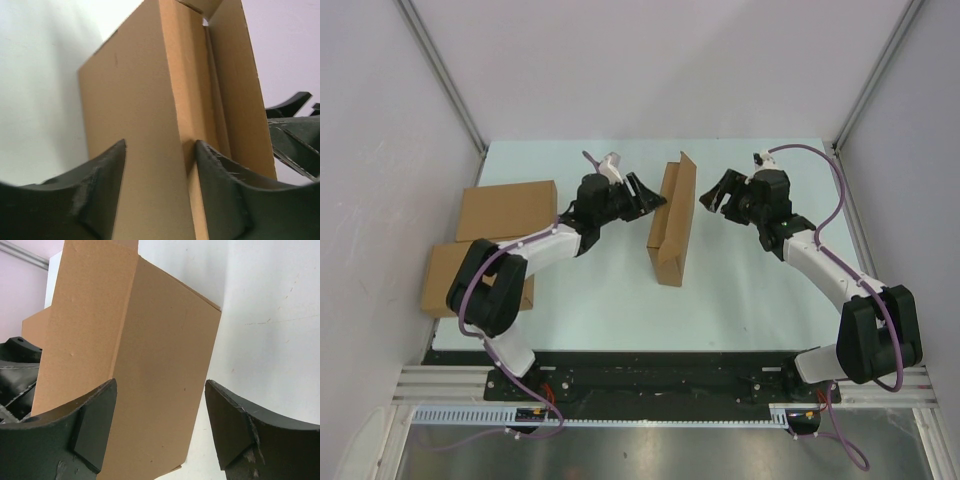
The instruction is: Fold the paper box
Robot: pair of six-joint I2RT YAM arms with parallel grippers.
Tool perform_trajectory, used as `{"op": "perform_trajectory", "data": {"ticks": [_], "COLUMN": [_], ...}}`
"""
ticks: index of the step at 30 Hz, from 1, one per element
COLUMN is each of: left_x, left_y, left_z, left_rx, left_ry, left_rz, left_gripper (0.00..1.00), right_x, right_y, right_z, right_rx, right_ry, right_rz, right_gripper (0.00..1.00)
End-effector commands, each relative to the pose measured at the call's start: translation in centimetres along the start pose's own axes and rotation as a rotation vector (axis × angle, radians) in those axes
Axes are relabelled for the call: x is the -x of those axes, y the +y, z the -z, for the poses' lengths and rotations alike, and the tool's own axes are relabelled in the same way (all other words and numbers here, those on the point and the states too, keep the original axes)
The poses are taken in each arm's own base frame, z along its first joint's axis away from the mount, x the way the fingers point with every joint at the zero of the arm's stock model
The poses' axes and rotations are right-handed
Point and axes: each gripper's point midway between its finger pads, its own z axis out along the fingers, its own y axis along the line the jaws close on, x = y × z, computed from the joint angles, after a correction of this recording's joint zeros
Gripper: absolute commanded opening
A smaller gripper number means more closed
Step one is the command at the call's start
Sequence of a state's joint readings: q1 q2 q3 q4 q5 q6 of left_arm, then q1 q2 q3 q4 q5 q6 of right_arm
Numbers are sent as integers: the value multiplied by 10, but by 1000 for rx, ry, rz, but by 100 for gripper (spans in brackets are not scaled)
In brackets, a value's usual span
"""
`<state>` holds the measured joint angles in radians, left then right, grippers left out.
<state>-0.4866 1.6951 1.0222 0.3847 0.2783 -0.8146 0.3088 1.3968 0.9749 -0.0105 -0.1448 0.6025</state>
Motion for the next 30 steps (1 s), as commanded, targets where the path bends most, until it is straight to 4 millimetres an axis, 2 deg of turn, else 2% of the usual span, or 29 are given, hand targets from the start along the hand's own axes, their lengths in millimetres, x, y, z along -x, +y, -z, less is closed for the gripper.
{"op": "perform_trajectory", "data": {"ticks": [1, 9, 12, 13, 16, 20, 30], "left_x": [-8, -24, -35, -44, -50, -56, -64], "left_y": [-2, 0, 6, 9, 20, 26, 26], "left_z": [-6, -12, -14, -13, -11, -9, -5], "left_rx": [-36, -5, 49, 66, 109, 129, 156], "left_ry": [26, 54, 62, 78, 69, 74, 69], "left_rz": [6, -48, -93, -95, -84, -66, -65], "left_gripper": [58, 53, 53, 52, 53, 52, 53], "right_x": [21, 17, 14, 13, 13, 14, -2], "right_y": [18, 12, 11, 10, 11, 14, 20], "right_z": [1, -4, -7, -7, -7, -9, -17], "right_rx": [59, 45, 45, 44, 49, 66, 111], "right_ry": [-53, -37, -27, -24, -25, -24, 32], "right_rz": [10, 11, 9, 8, 8, 7, 3], "right_gripper": [76, 76, 76, 76, 76, 76, 76]}}
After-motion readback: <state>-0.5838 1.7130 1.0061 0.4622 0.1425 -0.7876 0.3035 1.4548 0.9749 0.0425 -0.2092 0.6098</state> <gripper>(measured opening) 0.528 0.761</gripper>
